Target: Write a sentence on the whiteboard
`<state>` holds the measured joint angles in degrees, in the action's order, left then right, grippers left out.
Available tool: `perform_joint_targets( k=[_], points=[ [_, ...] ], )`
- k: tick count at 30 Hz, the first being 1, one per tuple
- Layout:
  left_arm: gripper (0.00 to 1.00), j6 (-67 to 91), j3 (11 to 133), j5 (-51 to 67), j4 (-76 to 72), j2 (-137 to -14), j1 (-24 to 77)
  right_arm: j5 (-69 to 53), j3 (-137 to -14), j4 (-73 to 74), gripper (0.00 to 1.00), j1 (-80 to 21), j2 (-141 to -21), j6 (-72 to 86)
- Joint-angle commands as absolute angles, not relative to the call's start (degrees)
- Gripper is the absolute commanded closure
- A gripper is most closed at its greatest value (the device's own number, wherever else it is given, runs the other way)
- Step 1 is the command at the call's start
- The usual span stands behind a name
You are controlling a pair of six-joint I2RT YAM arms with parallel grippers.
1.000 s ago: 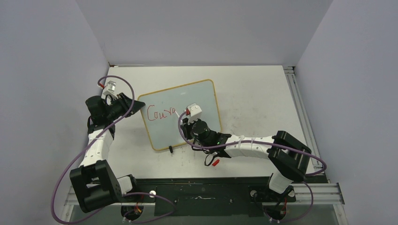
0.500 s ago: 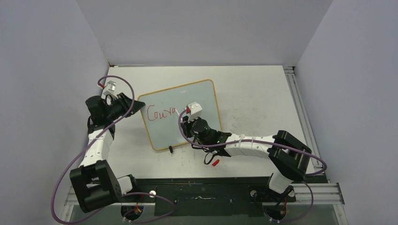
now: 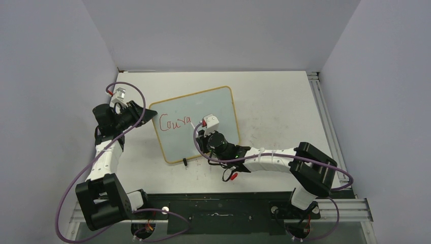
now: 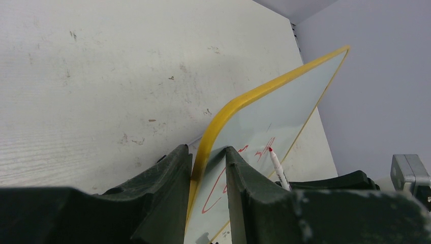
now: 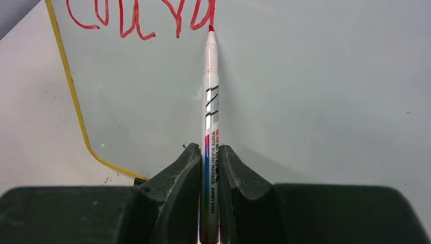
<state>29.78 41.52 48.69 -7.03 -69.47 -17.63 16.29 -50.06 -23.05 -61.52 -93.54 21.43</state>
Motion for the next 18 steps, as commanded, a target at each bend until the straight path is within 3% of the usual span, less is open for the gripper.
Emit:
perform_joint_targets(
  k=[1,18],
  points=[
    [0.71,29.4,42.6,49.9,-8.0,-69.3,-17.9,18.0,-49.2,-23.2,0.95,-61.7,-92.8,22.4],
    [0.71,29.4,42.7,49.9,-8.0,-69.4,-17.8,19.2,-48.7,-23.9,0.95,-62.7,-87.3,19.9]
  ],
)
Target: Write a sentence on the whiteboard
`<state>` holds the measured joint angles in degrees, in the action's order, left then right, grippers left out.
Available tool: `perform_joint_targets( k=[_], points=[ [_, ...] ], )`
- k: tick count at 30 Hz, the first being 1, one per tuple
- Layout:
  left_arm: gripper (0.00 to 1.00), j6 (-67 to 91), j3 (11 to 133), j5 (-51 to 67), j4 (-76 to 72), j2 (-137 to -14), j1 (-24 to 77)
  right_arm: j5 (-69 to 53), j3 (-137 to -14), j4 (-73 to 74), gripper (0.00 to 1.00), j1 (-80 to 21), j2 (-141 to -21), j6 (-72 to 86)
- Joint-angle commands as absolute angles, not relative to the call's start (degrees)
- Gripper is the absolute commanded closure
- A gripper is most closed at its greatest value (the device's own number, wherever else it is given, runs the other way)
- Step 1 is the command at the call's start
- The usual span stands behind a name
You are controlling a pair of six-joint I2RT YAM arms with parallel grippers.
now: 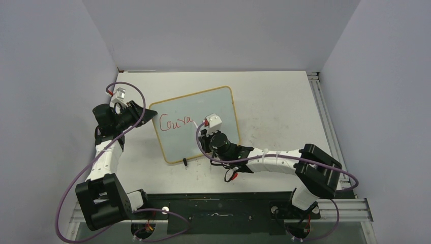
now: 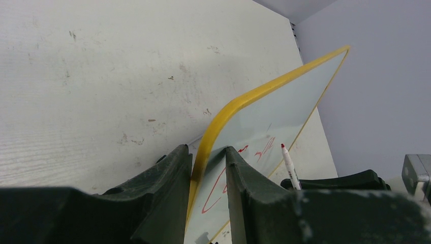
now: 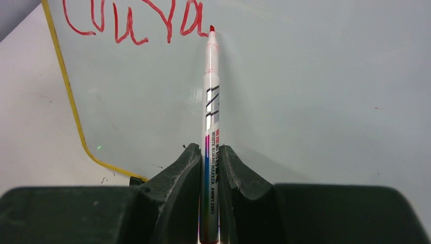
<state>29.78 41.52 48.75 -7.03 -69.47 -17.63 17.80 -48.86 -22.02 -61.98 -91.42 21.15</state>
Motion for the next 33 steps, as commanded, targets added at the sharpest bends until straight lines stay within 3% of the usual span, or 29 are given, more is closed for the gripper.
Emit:
perform_joint_targets(
  k=[1,33],
  points=[
    [0.71,29.4,42.7,49.9,-8.0,-69.4,-17.9,19.5,-48.8,-23.7,0.95,-62.7,-87.1,19.7],
    [0.71,29.4,42.6,49.8,-7.9,-69.1,-17.9,17.3,-54.2,-22.2,0.95,-59.4,-93.3,19.6]
  ],
)
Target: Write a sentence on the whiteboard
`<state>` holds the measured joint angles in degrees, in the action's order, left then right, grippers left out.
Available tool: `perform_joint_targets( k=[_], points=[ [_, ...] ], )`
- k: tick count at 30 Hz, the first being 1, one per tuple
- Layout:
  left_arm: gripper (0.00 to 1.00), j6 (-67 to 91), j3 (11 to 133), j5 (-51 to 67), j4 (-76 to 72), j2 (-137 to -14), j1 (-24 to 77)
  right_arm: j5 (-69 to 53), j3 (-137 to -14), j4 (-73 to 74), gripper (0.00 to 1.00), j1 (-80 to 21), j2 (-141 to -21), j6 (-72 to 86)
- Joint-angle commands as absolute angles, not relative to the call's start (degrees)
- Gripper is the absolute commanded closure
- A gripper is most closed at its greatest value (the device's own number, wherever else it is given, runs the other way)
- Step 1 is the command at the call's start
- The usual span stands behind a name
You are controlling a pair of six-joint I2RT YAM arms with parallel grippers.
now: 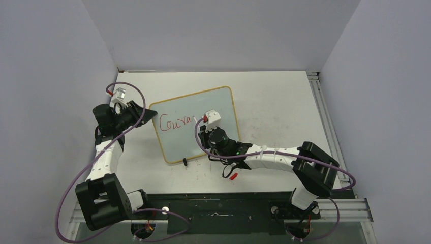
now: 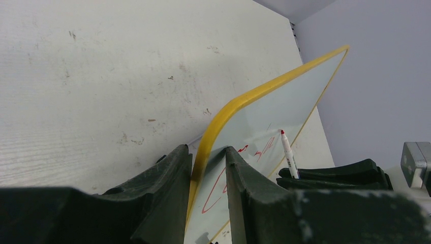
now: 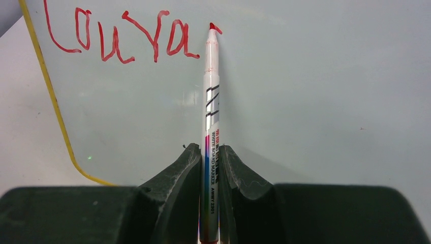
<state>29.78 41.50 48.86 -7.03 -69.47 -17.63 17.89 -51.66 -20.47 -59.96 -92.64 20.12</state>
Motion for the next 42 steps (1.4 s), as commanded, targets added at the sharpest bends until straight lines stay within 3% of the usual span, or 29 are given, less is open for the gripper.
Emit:
perform_joint_targets(
  k=[1,42],
  points=[
    [0.71,29.4,42.6,49.7,-7.9,-69.1,-17.8,17.2,-54.3,-22.1,0.95,-59.4,-93.5,19.5],
    [0.71,29.3,42.7,49.8,-7.7,-69.2,-17.8,20.4,-52.7,-20.1,0.95,-59.6,-91.6,19.4]
  ],
)
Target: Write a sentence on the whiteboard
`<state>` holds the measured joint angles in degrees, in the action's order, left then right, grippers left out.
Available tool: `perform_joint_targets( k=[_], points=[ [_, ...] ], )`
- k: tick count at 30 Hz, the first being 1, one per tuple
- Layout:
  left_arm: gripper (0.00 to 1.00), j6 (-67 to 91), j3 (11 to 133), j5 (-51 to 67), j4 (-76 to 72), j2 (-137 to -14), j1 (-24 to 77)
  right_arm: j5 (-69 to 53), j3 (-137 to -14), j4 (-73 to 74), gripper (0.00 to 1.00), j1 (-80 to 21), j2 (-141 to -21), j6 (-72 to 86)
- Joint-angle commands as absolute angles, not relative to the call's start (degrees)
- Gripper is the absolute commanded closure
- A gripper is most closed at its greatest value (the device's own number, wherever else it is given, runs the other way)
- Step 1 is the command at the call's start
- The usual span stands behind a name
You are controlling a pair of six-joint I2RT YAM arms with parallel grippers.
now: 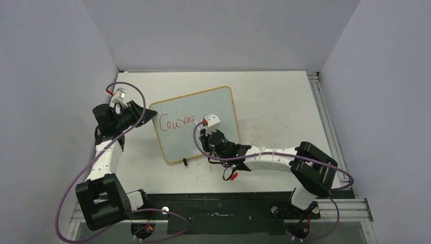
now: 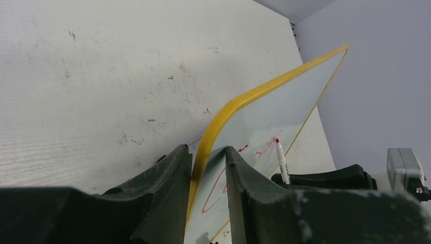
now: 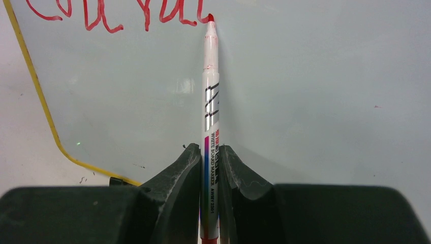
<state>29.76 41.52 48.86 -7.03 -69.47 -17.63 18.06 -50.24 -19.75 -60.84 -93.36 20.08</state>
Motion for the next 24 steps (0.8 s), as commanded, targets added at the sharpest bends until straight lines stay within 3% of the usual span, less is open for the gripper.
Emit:
perform_joint_targets(
  k=[1,24],
  points=[
    [0.71,29.4,42.7,49.8,-7.8,-69.2,-17.9,20.4,-52.9,-20.1,0.95,-59.5,-91.6,19.3],
    [0.71,29.3,42.7,49.9,-7.7,-69.2,-17.8,19.6,-49.7,-19.8,0.95,-60.8,-92.6,22.1]
  ],
)
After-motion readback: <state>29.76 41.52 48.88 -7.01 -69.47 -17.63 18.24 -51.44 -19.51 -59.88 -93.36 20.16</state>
